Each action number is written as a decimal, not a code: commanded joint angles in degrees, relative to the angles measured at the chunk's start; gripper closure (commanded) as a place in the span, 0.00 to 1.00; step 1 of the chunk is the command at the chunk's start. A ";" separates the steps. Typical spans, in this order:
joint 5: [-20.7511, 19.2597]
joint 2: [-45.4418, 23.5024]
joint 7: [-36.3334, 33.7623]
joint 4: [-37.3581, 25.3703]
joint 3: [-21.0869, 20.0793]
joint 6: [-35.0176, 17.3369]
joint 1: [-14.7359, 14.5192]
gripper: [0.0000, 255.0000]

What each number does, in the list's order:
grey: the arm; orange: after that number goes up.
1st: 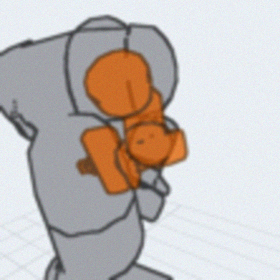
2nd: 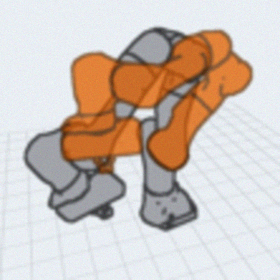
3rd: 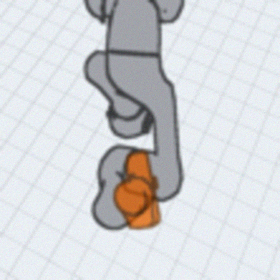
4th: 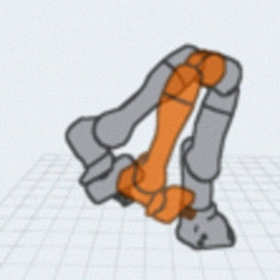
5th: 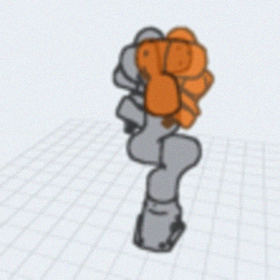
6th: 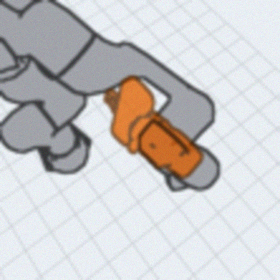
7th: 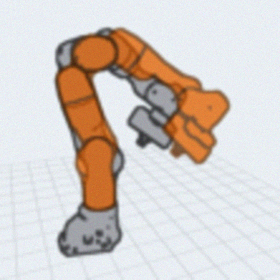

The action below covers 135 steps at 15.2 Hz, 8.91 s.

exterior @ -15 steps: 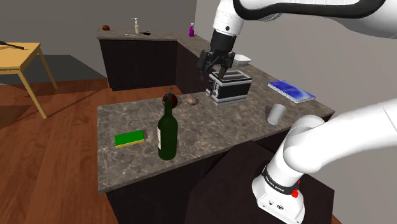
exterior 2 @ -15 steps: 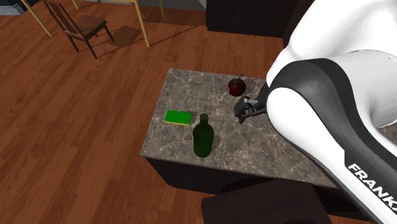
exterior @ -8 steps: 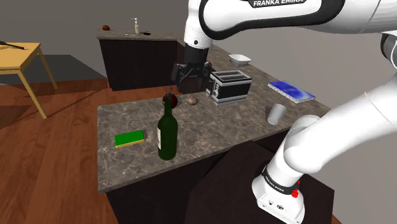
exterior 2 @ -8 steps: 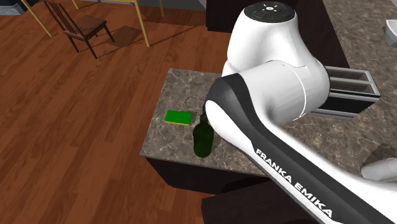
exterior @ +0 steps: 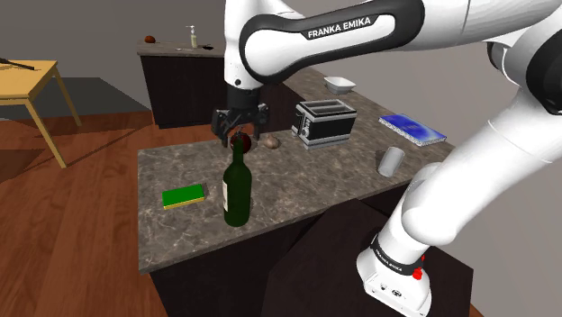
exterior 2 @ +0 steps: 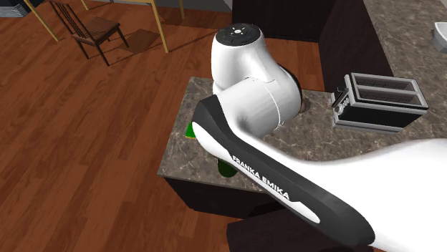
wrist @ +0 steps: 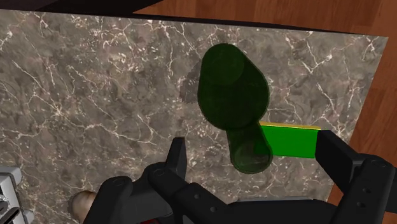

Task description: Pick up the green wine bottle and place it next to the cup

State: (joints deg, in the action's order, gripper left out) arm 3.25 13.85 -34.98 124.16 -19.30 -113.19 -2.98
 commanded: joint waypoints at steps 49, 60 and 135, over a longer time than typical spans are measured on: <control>-0.37 -0.05 0.03 -15.13 0.57 15.09 0.38 1.00; -1.02 -2.04 -0.32 -25.71 0.54 23.75 0.60 1.00; 19.45 -34.61 115.01 -48.25 92.86 30.22 27.98 1.00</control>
State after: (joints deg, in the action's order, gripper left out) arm 22.89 -20.92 80.11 74.83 73.37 -82.03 25.71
